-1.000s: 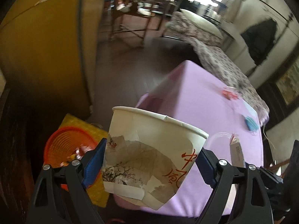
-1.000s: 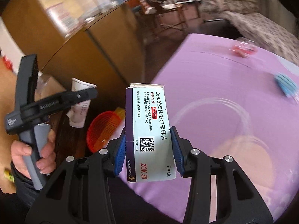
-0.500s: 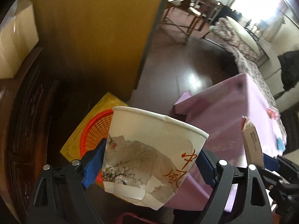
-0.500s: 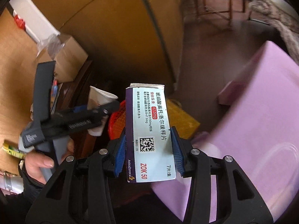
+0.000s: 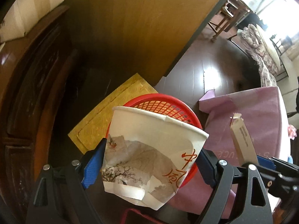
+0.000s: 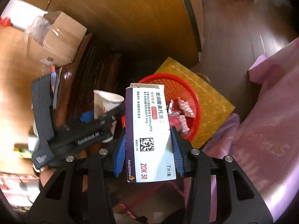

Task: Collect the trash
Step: 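Carry the paper cup and medicine box over the red wastebasket and open both tools, then withdraw both open tools from the wastebasket back over the table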

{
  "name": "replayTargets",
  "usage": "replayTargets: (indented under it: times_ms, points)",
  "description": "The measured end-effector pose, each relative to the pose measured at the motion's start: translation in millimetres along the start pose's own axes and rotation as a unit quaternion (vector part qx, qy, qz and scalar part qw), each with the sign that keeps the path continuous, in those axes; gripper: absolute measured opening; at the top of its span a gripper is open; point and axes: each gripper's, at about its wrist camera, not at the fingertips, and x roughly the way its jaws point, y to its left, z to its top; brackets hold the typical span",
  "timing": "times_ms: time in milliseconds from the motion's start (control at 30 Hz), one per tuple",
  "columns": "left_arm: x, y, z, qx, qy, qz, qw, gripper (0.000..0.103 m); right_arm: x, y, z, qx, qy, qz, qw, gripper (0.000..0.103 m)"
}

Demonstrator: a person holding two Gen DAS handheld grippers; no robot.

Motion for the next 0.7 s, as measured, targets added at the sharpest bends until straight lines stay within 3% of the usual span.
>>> replayTargets:
  times_ms: [233,333,700]
  points:
    - [5,5,7,-0.018,0.003,-0.002,0.9998,0.086,15,-2,9,0.034,0.001,0.020,0.999,0.047]
    - [8,4,8,-0.028,0.014,-0.005,0.9995,0.087,20,-5,12,0.044,0.018,0.032,0.998,0.053]
    - [3,-14,1,-0.017,0.025,0.001,0.9995,0.090,-30,-25,-4,0.050,-0.033,0.023,0.998,0.053]
